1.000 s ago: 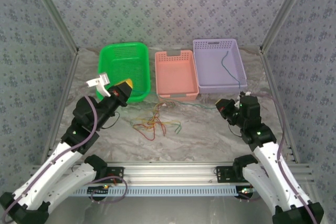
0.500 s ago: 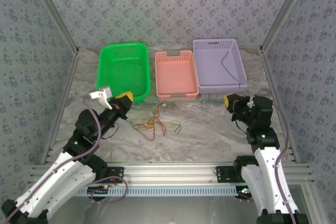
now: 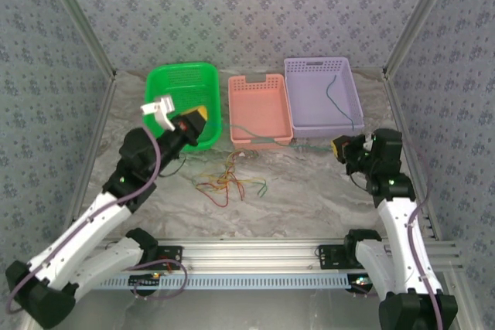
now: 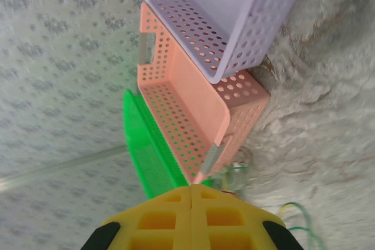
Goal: Untangle the cables
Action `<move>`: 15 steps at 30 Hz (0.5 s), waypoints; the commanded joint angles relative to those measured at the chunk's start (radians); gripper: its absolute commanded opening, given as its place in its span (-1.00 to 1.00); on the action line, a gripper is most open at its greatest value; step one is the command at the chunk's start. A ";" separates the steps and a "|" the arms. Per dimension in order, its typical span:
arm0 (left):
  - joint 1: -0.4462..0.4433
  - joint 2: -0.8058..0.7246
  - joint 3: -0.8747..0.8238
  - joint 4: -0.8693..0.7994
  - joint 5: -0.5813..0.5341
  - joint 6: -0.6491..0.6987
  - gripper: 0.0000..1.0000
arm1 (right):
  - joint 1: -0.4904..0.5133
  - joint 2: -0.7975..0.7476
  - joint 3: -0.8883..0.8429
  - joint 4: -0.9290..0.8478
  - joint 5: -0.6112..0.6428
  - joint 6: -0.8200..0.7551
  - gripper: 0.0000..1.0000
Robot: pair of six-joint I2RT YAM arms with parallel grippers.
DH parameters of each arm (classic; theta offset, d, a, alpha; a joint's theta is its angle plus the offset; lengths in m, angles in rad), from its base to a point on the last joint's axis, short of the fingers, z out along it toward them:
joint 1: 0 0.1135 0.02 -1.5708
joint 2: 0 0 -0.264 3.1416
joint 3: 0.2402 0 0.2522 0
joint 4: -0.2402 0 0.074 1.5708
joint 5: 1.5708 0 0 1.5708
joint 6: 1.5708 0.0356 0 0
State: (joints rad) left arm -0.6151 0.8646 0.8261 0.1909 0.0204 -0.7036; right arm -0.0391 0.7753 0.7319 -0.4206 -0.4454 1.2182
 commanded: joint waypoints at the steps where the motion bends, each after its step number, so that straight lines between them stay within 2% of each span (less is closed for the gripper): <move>1: 0.002 0.093 0.155 0.001 0.089 0.049 -1.00 | -0.007 0.013 0.169 -0.229 0.020 -0.400 -0.47; 4: 0.001 0.173 0.249 -0.069 0.127 0.096 -1.00 | -0.006 0.004 0.278 -0.366 0.065 -0.579 0.06; 6: 0.001 0.202 0.293 -0.106 0.130 0.124 -1.00 | -0.004 -0.020 0.331 -0.416 0.103 -0.672 0.20; 8: 0.003 0.223 0.333 -0.138 0.144 0.153 -1.00 | 0.000 -0.050 0.360 -0.404 0.097 -0.706 0.26; 11: 0.003 0.261 0.403 -0.192 0.209 0.174 -1.00 | 0.053 -0.054 0.377 -0.295 -0.041 -0.769 0.29; 13: 0.003 0.286 0.450 -0.237 0.241 0.179 -1.00 | 0.157 -0.041 0.374 -0.212 -0.082 -0.828 0.28; 15: 0.002 0.307 0.483 -0.274 0.259 0.183 -1.00 | 0.323 -0.032 0.359 -0.139 0.004 -0.927 0.32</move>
State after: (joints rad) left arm -0.6151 1.1595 1.2427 -0.0162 0.2077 -0.5591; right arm 0.1417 0.7212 1.0912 -0.6647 -0.4427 0.4763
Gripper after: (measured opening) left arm 0.045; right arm 0.655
